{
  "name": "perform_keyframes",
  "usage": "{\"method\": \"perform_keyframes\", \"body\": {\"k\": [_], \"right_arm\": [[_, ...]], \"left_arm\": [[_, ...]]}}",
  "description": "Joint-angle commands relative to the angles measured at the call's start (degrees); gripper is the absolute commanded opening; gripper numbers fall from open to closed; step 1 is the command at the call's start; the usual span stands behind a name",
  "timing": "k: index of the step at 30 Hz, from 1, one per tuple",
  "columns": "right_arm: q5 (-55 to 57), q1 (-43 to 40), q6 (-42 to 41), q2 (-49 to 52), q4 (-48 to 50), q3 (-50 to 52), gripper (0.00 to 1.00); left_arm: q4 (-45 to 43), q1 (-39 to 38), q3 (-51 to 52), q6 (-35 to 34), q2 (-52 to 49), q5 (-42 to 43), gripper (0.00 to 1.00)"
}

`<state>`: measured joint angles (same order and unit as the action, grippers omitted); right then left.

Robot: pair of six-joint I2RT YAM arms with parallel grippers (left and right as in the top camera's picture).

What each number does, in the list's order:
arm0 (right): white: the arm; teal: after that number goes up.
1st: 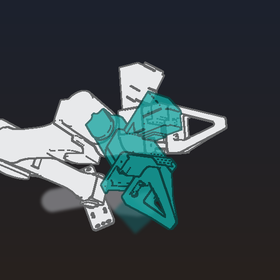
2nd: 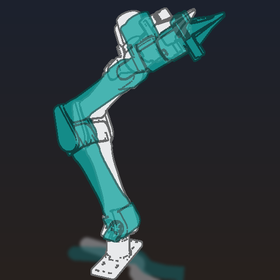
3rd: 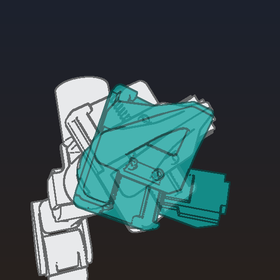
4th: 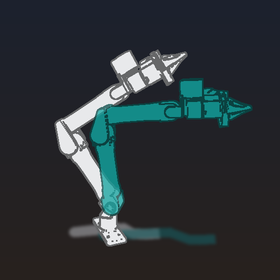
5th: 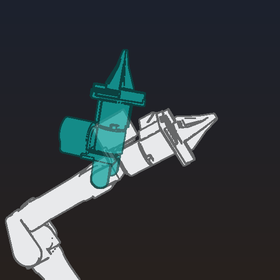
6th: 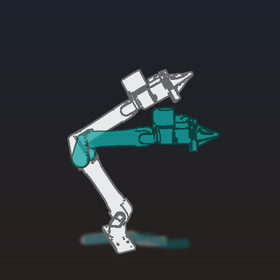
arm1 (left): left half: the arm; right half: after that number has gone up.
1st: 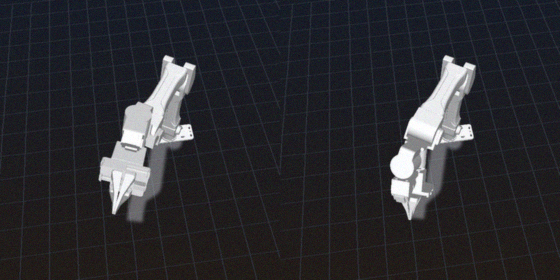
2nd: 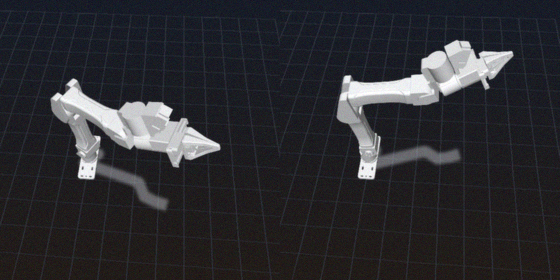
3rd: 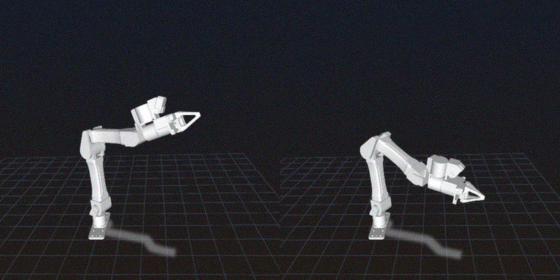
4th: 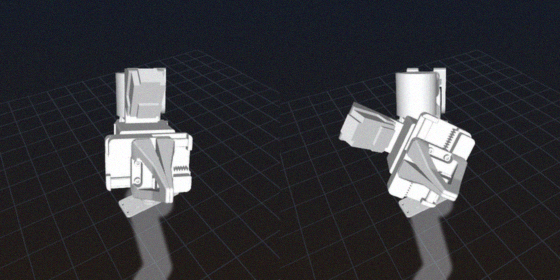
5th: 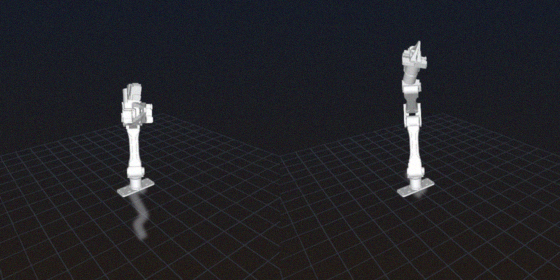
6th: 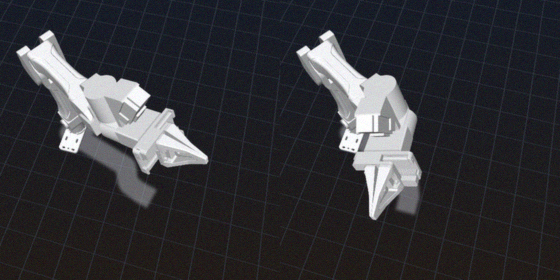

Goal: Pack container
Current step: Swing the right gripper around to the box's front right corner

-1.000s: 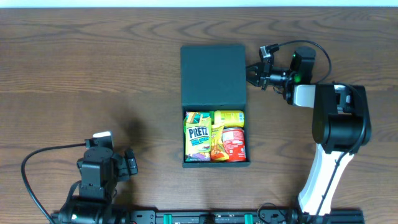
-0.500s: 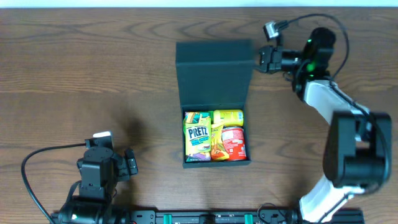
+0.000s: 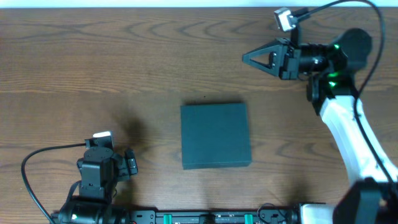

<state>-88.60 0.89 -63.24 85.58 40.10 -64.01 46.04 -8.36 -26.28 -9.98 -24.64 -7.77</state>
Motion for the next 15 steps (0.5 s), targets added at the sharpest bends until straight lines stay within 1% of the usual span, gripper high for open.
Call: {"method": "perform_keyframes", "body": {"k": [1,6,9,13,15], "right_arm": [[-0.63,0.33,0.33,-3.48,0.00,0.00,0.02],[-0.66,0.83,6.01,-7.89,-0.35,0.79,0.01],[-0.66,1.73,9.70,-10.19,-2.29,1.51,0.01],[-0.66,2.71,17.46,-12.79,-8.17,2.86,0.02],[-0.63,2.75,22.53,-14.01,-13.11,3.78,0.01]], "left_arm": [[-0.13,0.20,0.00,1.18,0.28,-0.76,0.95],[-0.13,0.20,0.00,1.18,0.28,-0.76,0.96],[-0.13,0.20,0.02,1.18,0.28,-0.76,0.95],[-0.13,0.20,0.00,1.18,0.28,-0.76,0.96],[-0.13,0.20,0.00,1.18,0.28,-0.76,0.95]]}}
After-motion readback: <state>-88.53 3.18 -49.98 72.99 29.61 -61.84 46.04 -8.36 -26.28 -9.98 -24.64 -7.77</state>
